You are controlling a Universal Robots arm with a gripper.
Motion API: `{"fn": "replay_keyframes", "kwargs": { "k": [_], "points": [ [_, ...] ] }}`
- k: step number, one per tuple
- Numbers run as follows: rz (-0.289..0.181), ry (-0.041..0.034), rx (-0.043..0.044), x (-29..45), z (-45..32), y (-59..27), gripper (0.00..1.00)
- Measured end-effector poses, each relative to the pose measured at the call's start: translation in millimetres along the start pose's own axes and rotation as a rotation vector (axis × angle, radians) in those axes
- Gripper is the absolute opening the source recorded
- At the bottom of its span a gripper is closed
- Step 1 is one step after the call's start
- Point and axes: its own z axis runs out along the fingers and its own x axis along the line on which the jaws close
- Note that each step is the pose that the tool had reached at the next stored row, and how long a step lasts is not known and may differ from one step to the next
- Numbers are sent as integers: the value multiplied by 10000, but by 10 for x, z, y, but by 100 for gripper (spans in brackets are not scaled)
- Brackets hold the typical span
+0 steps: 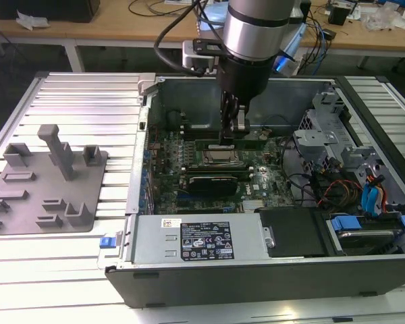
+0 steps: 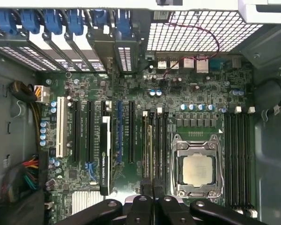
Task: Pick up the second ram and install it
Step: 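Pick up the second ram and move it above second insertion slot, then insert the second ram into the second slot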
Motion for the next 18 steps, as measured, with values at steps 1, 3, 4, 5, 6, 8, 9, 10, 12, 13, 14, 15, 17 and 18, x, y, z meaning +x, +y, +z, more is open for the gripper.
{"fn": "replay_keyframes", "kwargs": {
  "k": [1,3,4,5,6,8,9,10,12,13,14,15,17,18],
  "points": [
    [1,11,0,-9,17,3,9],
    [-1,22,-1,-12,38,1,9],
    [2,23,-1,-13,50,4,9],
    [3,22,0,-16,60,7,9],
    [1,27,-1,-21,71,14,9],
    [1,29,-1,-21,71,14,9],
    [1,29,0,-21,71,14,9],
    [2,30,0,-21,71,14,9],
    [2,35,0,-21,71,14,9],
    [2,36,0,-21,71,14,9],
    [2,38,-1,-21,72,14,9],
    [2,40,0,-21,71,14,9],
    [2,43,0,-21,71,14,9],
    [3,45,0,-21,72,14,9]
  ]
}}
